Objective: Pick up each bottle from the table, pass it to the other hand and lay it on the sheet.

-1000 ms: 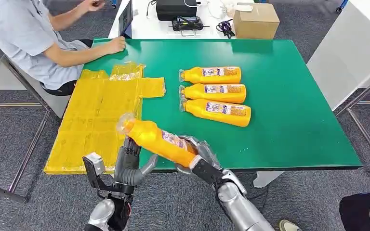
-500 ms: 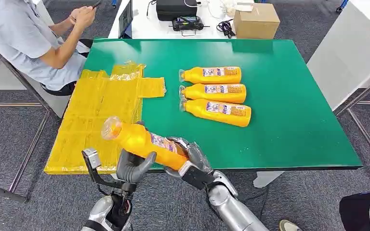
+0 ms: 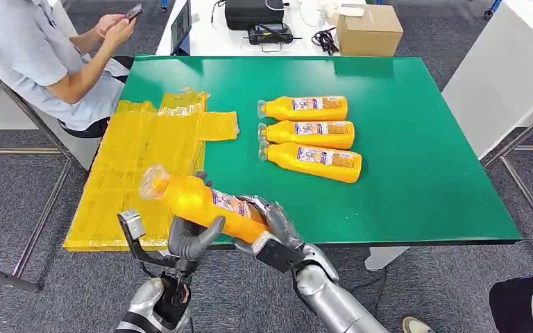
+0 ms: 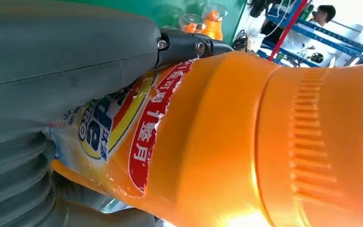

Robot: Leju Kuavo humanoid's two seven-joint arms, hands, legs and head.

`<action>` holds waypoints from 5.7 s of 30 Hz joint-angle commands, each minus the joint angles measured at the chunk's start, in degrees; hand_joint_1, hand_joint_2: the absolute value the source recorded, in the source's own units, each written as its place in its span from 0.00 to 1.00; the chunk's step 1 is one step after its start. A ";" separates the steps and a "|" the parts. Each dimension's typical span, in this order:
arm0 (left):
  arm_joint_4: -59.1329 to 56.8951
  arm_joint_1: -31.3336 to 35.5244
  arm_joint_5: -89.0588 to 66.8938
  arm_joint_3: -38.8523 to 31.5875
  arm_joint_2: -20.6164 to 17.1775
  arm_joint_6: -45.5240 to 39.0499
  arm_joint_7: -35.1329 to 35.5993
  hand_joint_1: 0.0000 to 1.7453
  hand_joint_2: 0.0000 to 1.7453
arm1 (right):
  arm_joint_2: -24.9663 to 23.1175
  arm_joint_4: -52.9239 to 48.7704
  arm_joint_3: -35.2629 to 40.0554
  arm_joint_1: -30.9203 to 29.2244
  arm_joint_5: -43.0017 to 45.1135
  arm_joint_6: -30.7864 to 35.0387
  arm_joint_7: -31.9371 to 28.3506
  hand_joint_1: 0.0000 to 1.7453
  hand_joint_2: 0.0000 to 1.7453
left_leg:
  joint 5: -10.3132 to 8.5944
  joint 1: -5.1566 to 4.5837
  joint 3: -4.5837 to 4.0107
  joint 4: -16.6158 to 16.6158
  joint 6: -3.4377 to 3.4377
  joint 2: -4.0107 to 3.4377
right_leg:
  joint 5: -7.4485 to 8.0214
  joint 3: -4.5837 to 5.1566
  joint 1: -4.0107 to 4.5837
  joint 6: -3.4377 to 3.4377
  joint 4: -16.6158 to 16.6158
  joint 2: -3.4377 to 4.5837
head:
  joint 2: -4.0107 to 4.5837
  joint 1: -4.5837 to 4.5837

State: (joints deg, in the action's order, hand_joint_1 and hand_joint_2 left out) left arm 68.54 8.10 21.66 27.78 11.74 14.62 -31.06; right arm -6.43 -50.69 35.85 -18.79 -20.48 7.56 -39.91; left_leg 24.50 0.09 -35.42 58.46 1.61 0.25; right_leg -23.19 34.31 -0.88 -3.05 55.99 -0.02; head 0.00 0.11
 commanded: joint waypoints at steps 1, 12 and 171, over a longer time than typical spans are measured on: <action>-2.33 2.52 0.99 1.65 -0.52 3.15 -1.20 1.00 1.00 | -0.32 8.77 1.88 -3.65 1.12 -1.56 -0.09 0.97 1.00 | 0.08 0.03 0.30 -0.07 -0.09 -0.02 | -0.08 -0.30 0.04 0.13 -0.07 -0.01 | 0.00 0.00; -2.30 2.48 0.98 1.77 -0.54 3.40 -1.38 1.00 1.00 | -0.48 9.55 1.65 -3.91 1.38 -2.20 -0.09 0.96 1.00 | 0.01 0.02 0.09 -0.03 -0.05 0.02 | -0.02 -0.09 0.02 0.07 -0.03 -0.03 | 0.00 -0.02; 4.11 -1.72 -29.38 6.27 -1.82 -34.27 -5.06 0.00 1.00 | -0.63 -12.05 -32.56 10.07 -39.52 32.44 8.71 0.00 1.00 | -0.01 0.02 0.15 -0.10 -0.11 0.12 | -0.04 -0.18 0.00 0.11 -0.11 -0.23 | 0.00 -0.02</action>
State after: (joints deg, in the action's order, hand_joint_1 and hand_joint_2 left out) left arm 77.96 3.43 -7.74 28.98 11.32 -19.58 -35.67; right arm -10.86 -76.25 6.80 -1.36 -52.76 39.17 -36.54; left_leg 24.47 0.05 -35.59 58.46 1.56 0.42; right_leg -23.22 34.48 -0.95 -3.05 56.04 -0.22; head 0.00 0.09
